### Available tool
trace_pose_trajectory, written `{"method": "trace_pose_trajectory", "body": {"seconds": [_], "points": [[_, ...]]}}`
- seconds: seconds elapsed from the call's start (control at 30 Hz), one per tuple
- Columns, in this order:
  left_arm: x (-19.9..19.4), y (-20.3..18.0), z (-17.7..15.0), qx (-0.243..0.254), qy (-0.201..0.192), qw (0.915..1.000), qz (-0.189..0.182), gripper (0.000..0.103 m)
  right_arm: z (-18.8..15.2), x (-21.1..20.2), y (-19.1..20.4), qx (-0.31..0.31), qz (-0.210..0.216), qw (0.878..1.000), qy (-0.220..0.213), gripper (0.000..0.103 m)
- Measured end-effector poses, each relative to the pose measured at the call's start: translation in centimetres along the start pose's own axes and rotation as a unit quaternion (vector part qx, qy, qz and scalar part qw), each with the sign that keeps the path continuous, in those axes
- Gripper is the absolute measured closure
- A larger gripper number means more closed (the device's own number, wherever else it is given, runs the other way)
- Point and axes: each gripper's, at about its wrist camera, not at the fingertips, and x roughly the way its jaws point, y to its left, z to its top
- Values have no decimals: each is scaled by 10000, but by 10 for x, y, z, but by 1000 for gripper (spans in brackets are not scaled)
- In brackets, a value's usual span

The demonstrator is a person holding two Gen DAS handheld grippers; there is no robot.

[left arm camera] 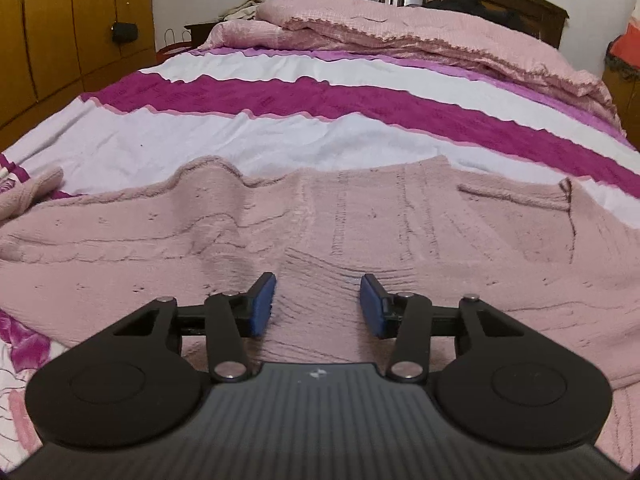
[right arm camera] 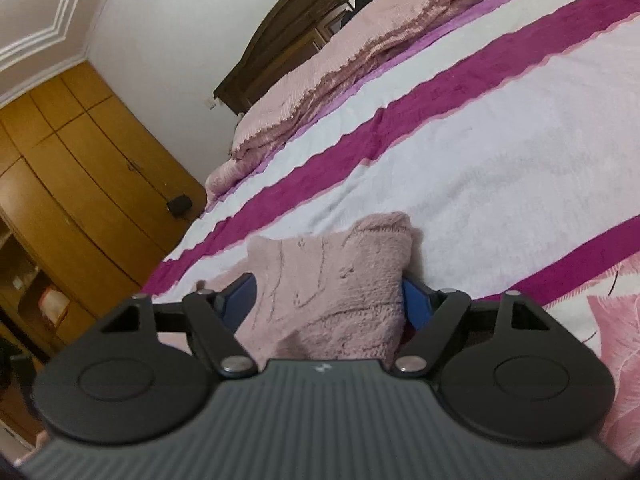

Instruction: Fold small clothes

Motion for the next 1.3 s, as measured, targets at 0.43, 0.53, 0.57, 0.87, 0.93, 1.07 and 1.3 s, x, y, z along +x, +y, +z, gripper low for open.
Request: {"method": "trace_pose_trajectory", "body": {"seconds": [0.43,0.53,0.57,0.87,0.93,1.07,1.3], "points": [[6,-13,-2,115,-89,9991,-399,86,-4,2,13,-444,-559,9974,-33,86],[-6,-21,0,163,-517,9985,-76,87,-8,-9,43,-1078,-1023,9879,-448,88],[-9,-22,1,185,-654,9977,3,87,-10,-13,52,-1274,-1228,9825,-588,88],[21,-34,-6,726,-399,9957,404,82,-10,25,50,-1680,-2611,9506,-73,71],[21,-29,-3,662,-344,9962,438,71,-7,20,51,-1689,-2725,9472,-74,44],[8,-12,5,319,-244,9986,334,49,-8,-3,58,-1564,-2667,9509,-119,43],[-32,19,6,-54,-77,9999,130,44,-30,-51,84,-1364,-2463,9595,-71,43]]}}
